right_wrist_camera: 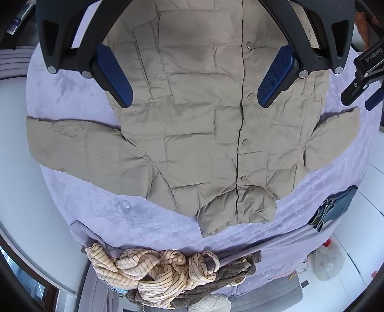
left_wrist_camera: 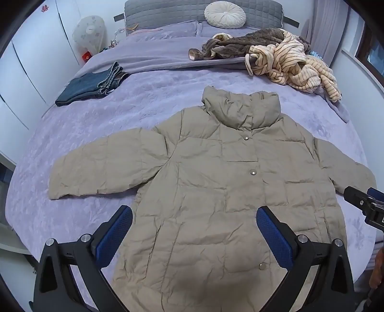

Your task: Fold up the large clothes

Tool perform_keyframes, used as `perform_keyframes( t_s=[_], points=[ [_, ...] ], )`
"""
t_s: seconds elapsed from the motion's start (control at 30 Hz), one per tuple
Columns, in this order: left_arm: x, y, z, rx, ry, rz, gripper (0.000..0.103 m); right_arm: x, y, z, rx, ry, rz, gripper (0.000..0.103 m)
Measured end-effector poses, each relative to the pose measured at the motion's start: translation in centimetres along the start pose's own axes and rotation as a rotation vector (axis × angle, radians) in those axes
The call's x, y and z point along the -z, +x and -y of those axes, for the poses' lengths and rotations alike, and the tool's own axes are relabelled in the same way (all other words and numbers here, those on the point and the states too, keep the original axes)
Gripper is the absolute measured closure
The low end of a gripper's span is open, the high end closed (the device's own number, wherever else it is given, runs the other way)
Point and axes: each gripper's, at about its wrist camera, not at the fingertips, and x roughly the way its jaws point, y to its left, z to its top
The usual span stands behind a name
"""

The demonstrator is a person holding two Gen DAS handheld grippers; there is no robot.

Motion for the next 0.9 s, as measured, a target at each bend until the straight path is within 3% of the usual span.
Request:
perform_keyframes(
  t_s=[0.9],
  points=[
    [-0.36,0.5,-0.85,-0.021,-0.016,-0.019,0.0,0.02,0.21,-0.54,0.007,-0.014,-0.01,0.0]
  ],
)
